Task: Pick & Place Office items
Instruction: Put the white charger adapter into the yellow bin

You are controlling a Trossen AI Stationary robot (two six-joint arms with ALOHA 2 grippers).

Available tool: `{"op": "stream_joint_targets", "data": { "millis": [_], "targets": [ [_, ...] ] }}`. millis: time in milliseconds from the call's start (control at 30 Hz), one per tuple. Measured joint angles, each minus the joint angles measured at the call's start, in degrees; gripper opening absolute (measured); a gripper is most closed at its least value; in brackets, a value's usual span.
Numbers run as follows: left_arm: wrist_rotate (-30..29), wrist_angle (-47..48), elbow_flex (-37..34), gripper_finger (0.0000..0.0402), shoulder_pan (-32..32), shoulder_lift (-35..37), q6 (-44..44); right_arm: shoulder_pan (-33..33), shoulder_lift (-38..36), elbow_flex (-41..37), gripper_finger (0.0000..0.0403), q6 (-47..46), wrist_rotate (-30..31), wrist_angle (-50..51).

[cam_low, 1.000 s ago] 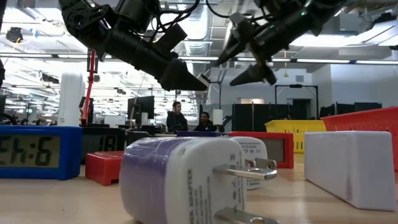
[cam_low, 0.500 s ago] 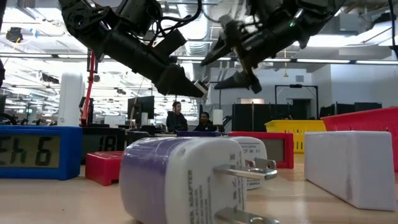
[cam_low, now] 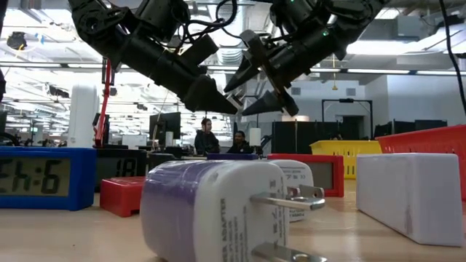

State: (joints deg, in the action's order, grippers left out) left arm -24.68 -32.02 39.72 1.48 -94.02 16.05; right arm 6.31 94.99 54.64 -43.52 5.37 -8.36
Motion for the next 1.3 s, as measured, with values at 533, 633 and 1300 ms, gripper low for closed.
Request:
{"op": "stream_joint_targets", "data": {
  "millis": [533,633,1300],
  "targets": [
    [-0.4,-1.4,0.0,0.0143,0.0,0.0,0.3,0.0,0.0,0.1,0.0121,-0.2,0.6,-1.3],
    [-0.4,-1.4,0.0,0.0143,0.0,0.0,1.1,0.0,0.0,0.1,0.0122,0.1,0.6,-1.3],
    [0.1,0.5,-1.0,0.0256,0.0,0.8,-0.1,3.2,-3.1,0.0,0.0122,5.2,-0.9,9.2]
  ]
}}
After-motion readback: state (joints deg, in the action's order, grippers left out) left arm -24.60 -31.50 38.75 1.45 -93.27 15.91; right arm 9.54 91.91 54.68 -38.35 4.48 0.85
